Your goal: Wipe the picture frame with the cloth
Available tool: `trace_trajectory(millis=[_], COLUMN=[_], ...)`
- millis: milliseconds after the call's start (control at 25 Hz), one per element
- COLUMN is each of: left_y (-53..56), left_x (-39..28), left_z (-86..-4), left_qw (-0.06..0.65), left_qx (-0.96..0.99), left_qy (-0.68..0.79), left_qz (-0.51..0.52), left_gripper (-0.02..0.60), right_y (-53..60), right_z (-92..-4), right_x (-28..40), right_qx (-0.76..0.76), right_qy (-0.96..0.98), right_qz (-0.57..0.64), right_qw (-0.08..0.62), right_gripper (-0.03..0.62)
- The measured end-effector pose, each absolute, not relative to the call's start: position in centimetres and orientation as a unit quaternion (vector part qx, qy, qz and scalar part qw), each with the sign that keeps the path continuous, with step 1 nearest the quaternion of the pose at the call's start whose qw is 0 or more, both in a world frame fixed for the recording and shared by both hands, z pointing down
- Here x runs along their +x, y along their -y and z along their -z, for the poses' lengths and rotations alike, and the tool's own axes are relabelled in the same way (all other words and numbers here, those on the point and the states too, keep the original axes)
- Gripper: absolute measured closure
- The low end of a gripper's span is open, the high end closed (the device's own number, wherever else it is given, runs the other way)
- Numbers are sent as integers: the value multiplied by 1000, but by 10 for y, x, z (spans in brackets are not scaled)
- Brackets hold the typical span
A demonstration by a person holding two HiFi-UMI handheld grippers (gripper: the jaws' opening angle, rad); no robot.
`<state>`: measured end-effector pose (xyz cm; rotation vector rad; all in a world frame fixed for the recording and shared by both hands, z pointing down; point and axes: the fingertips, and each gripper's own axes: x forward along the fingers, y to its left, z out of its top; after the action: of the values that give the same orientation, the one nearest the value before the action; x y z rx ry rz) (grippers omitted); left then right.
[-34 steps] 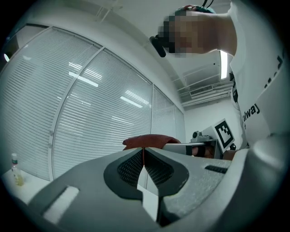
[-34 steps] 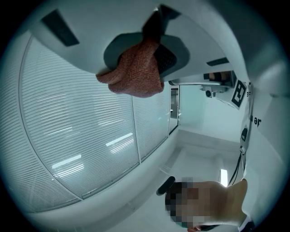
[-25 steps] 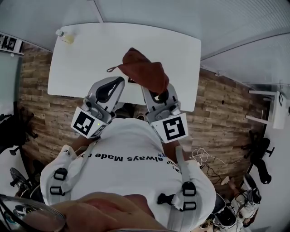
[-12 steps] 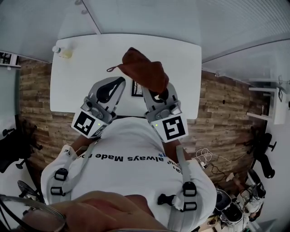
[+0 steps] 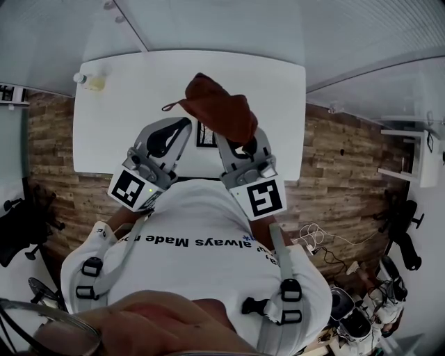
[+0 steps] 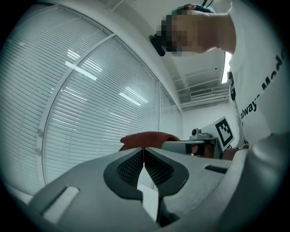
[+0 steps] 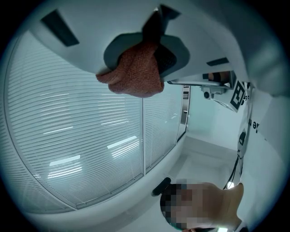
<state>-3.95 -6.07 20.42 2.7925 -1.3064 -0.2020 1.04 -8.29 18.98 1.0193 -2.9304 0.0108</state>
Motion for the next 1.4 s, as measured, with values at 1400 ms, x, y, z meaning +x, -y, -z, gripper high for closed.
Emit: trace_trajectory(millis=[1400], left_y=[69], left_x=[-28], left_z=[-506], left_qw=[206], left_qx=[878], left_qy=[406], left_qz=[-147], left_gripper=[569], right_y=[109], right_z=[-462], right_x=[-6], right_qx=[251], right_qy=[921], right_qz=[66], right_qw=[289], right_gripper=[574])
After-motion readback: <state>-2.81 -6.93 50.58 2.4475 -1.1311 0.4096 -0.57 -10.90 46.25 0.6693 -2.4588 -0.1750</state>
